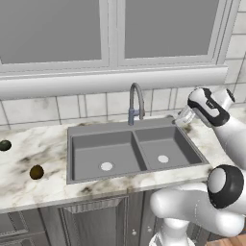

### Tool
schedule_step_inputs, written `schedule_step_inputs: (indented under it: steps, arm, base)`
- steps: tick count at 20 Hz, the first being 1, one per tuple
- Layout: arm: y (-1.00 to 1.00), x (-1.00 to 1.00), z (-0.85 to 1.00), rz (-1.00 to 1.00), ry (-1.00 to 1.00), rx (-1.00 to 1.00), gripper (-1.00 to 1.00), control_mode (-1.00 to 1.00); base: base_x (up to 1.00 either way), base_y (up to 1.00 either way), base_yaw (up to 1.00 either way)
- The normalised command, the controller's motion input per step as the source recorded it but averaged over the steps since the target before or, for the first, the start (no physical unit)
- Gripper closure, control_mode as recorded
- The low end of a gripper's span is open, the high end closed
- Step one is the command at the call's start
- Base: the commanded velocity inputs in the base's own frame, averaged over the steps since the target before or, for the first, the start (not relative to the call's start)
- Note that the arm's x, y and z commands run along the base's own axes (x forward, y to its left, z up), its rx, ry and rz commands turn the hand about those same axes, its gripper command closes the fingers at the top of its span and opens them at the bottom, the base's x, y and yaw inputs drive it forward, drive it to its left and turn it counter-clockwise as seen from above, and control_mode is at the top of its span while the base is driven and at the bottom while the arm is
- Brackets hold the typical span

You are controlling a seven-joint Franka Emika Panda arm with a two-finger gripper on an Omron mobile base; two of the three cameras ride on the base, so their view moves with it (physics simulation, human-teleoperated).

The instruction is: Turn on the sink faucet. Then move the avocado from the counter to the sink. Turn off the sink. Move the vegetable from the sink to the pot next to the stove. Finally move the pot to the rear left burner.

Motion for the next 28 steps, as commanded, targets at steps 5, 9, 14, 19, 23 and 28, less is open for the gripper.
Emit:
schedule_step_inputs:
  steps: [5,9,14,19,23,28]
  arm:
    - [-0.03,0.17,0.00,0.10,-0.02,0.00,-1.00,-1.00]
    - [0.00,0.29,-0.02,0.03,-0.01,0.00,-1.00,-1.00]
    - [0.01,0.19,-0.01,0.10,-0.16,0.00,-1.00,-1.00]
    - [0.04,0.09,-0.07,0.20,-0.11,0.00,-1.00,-1.00]
    - [0.06,0.27,-0.05,0.16,-0.07,0.00,-1.00,-1.00]
    - [0.15,0.40,-0.08,0.04,-0.07,0.00,-1.00,-1.00]
  base:
    - [0.00,0.00,0.00]
    - [0.00,0.00,0.00]
    - [0.00,0.00,0.00]
    - [0.00,0.00,0.00]
    - [0.00,0.00,0.00]
    - [0.00,0.00,0.00]
